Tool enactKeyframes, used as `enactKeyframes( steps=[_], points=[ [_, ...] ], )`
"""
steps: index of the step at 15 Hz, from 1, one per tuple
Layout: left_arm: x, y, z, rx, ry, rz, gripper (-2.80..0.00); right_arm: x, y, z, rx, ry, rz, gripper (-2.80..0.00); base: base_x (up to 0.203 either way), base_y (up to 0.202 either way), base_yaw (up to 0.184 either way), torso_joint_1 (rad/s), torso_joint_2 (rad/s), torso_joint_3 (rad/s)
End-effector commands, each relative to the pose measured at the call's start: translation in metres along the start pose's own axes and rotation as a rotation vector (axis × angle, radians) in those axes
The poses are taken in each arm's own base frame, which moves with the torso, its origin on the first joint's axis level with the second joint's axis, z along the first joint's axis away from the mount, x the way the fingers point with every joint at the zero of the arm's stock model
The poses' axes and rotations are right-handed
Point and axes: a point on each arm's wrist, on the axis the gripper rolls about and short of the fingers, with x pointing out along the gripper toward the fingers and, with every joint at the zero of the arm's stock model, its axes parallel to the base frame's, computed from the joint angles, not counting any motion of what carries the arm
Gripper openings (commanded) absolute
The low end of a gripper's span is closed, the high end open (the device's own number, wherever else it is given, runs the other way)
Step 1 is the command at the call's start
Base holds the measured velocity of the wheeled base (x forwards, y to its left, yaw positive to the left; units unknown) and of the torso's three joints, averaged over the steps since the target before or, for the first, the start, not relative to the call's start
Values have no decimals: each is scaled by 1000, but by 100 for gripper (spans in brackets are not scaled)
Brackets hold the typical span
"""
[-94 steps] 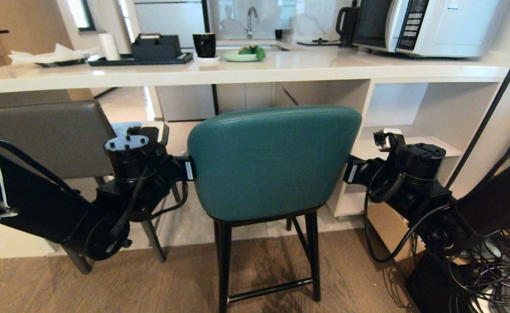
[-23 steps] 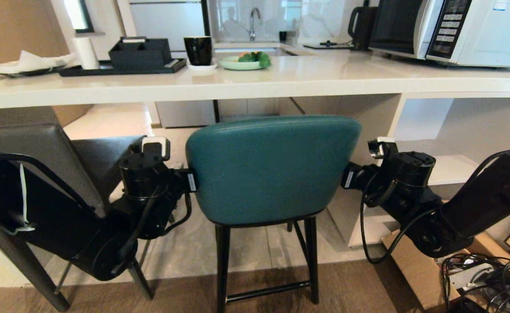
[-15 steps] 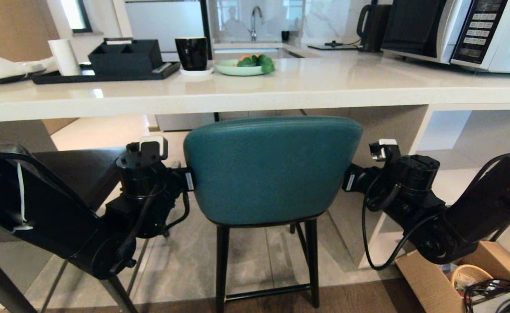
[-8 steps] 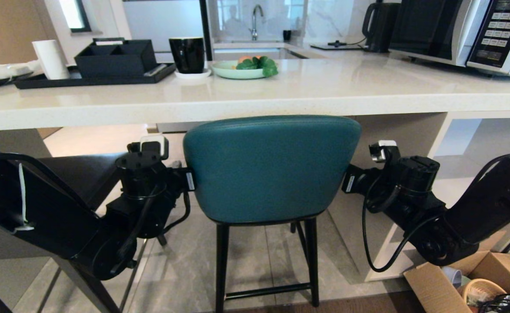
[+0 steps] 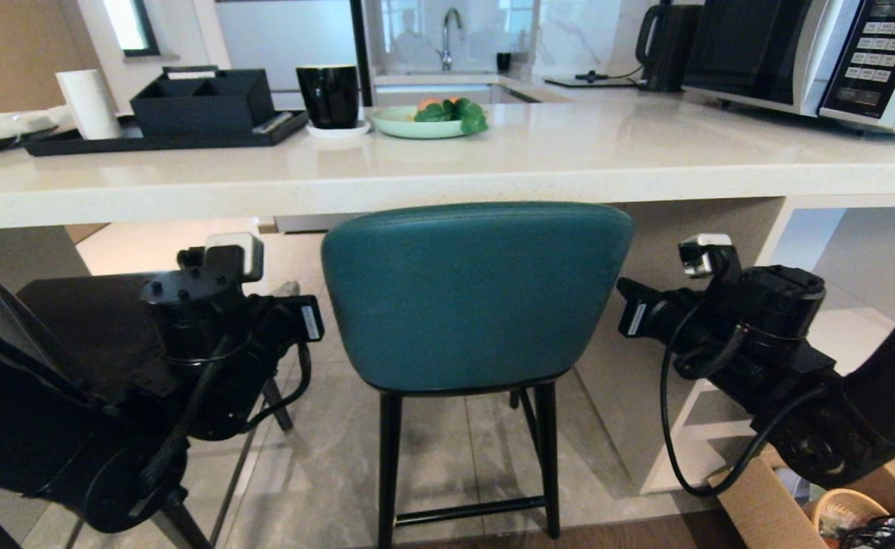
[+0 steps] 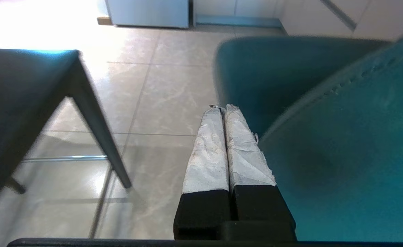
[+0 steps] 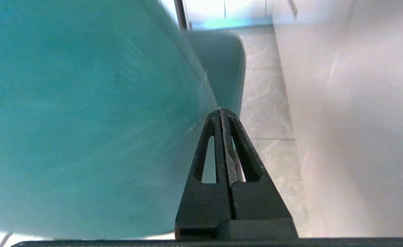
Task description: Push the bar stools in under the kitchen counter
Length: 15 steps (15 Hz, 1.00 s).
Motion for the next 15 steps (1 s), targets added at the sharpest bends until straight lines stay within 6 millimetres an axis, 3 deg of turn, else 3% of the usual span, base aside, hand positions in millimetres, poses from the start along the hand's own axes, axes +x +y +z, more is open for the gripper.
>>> enactKeyframes(
  steps=[1,4,10,15],
  points=[
    [-27,15,25,-34,-66,7,-280,-30,2,34,3,-86,-1,-280,0,0,0,0,0,0],
    [-75,40,40,-34,-61,8,-280,-88,0,48,-3,-73,-64,-280,0,0,0,0,0,0],
    [-177,97,46,-72,-108,73,-280,-200,-6,59,-64,-93,-185,-280,0,0,0,0,0,0],
    [-232,127,45,-79,-186,235,-280,-284,-11,71,-100,-158,-306,-280,0,0,0,0,0,0]
  ],
)
